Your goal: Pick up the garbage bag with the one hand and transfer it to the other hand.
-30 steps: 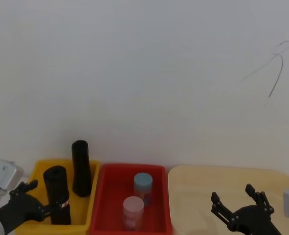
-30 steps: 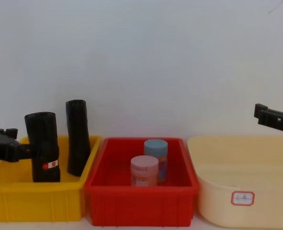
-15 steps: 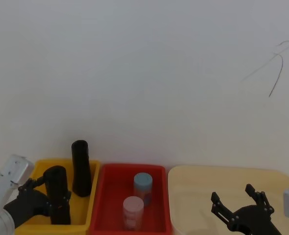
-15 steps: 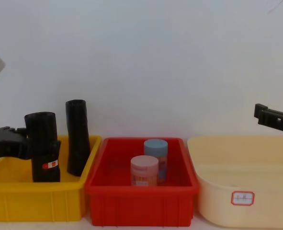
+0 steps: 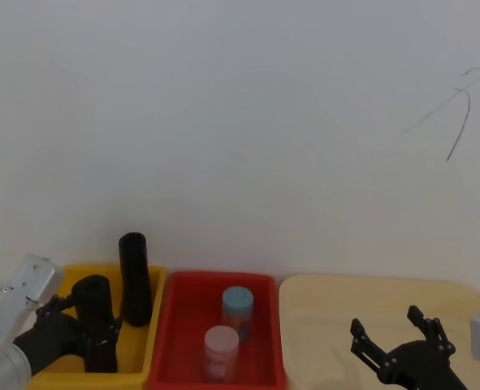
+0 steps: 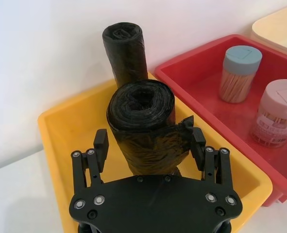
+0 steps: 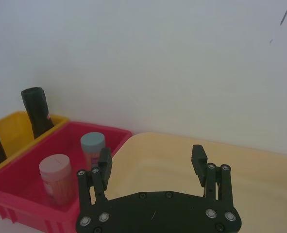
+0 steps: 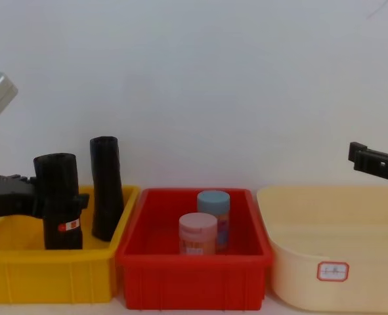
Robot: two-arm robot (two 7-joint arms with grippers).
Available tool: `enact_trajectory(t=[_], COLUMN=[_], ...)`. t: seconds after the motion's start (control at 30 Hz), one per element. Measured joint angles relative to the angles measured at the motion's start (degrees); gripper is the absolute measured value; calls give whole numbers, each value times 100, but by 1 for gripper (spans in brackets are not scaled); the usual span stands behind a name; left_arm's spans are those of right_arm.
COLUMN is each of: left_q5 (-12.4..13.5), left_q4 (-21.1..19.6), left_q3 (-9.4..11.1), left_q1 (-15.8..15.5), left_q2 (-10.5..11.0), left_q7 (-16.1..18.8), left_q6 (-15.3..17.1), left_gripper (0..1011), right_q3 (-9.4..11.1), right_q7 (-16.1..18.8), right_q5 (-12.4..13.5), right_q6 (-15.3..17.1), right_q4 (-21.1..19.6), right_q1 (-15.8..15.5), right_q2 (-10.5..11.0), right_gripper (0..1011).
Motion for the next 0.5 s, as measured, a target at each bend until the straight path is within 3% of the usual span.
enact_trajectory(t=[0.5], left_q5=[106], left_q4=[149], left_q3=[30], left_q1=[-77], left_q2=[-134], left_q7=[-41], left_q6=[-71], left_gripper=[1001], right_q3=[0], right_q7=[0], right_q5=[0], right_q6=[0], right_q4=[0], right_q1=[0], right_q2=[0], right_gripper=[1001])
